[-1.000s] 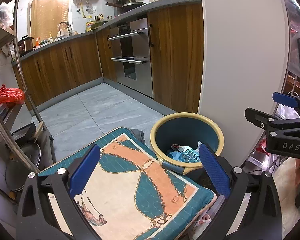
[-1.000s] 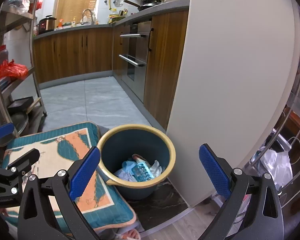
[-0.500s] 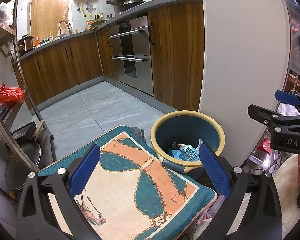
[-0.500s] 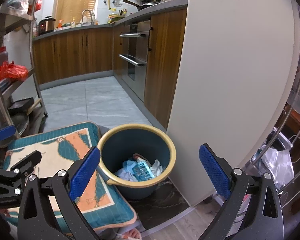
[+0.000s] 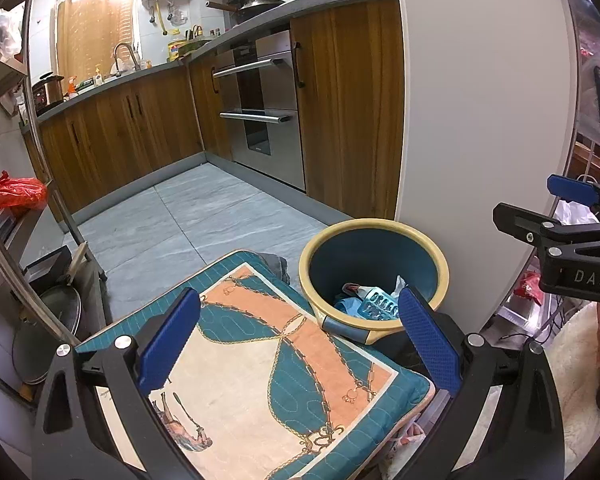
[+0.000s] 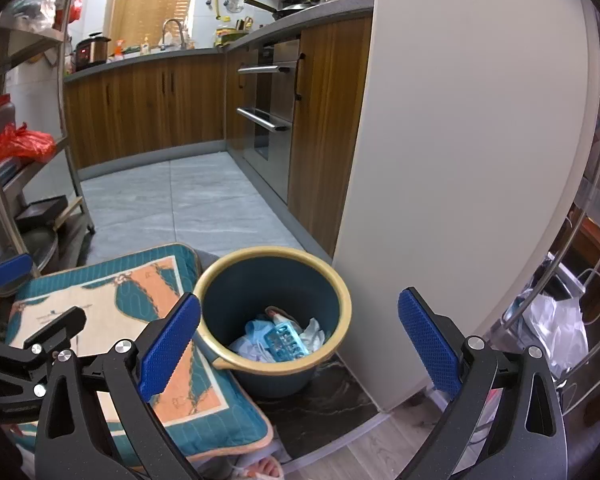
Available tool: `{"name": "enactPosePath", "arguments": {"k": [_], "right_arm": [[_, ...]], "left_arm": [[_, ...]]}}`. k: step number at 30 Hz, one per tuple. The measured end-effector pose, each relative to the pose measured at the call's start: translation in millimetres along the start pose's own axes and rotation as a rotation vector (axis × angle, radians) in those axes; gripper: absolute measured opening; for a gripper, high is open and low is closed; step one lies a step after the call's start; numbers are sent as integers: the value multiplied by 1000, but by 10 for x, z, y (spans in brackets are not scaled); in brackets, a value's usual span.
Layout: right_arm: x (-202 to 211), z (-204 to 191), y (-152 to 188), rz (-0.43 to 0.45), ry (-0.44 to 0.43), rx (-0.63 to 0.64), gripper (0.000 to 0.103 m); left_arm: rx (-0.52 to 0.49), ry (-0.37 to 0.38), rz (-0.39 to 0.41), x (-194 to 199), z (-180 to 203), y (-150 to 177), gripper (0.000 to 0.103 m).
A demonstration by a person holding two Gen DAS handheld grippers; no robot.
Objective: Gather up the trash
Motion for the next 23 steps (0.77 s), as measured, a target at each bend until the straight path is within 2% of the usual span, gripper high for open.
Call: {"name": "enactPosePath", "arguments": {"k": [14,19,23], "right_arm": [[10,-9,24,-3,6,0,98],[6,1,25,-3,7,0,98],[9,3,27,-3,7,0,98]], "left_arm": [[5,10,-16,-15,-32,5,97],[6,-43,-19,-14,-81,-10,97],[39,-29,-22,-10,-137,-1,97]]}}
Point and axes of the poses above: each gripper's, at about its wrist camera, not at the fingertips, and x roughly against the way its jaws point, z to its right, y to its underside, the point moved 2 cm from there along -x, roughly the way its jaws point, and after that the axes turned 8 degrees about -x, right-handed, at the moved point
